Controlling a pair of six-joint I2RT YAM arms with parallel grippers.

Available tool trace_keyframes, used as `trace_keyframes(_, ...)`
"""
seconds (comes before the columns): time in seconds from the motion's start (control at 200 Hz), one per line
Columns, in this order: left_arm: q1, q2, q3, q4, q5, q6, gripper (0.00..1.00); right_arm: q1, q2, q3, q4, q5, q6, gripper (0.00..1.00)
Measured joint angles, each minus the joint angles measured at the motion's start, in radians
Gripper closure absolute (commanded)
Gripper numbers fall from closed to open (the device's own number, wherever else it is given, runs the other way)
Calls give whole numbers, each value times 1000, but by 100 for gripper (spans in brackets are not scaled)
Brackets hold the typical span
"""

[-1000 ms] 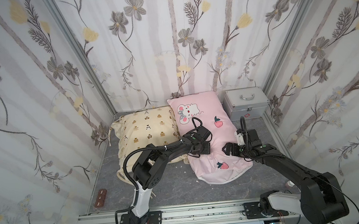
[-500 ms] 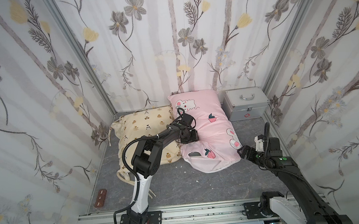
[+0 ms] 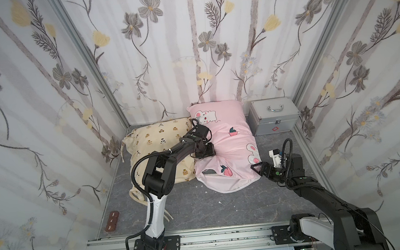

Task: Zip up pillowcases
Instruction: Pick up the pillowcase from the center of the board.

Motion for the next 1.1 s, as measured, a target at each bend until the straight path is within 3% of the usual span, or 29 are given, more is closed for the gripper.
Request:
trace_keyframes(0.225, 24, 10, 27, -31, 8, 0, 47, 18, -62, 0, -11, -103, 11, 10)
trace_keyframes(0.475, 46, 16, 49, -54, 10, 0, 49, 19, -197, -32, -94, -187, 69, 28)
trace_keyframes(0.759, 50, 16, 50, -56, 14, -2, 50, 19, -235, -89, -135, -215, 124, 62)
trace_keyframes(0.884, 50, 13, 50, -56, 14, -2, 50, 19, -265, -91, -142, -216, 143, 68)
trace_keyframes(1.099, 50, 0, 38, -53, 14, -10, 47, 12, -299, -91, -142, -202, 173, 97)
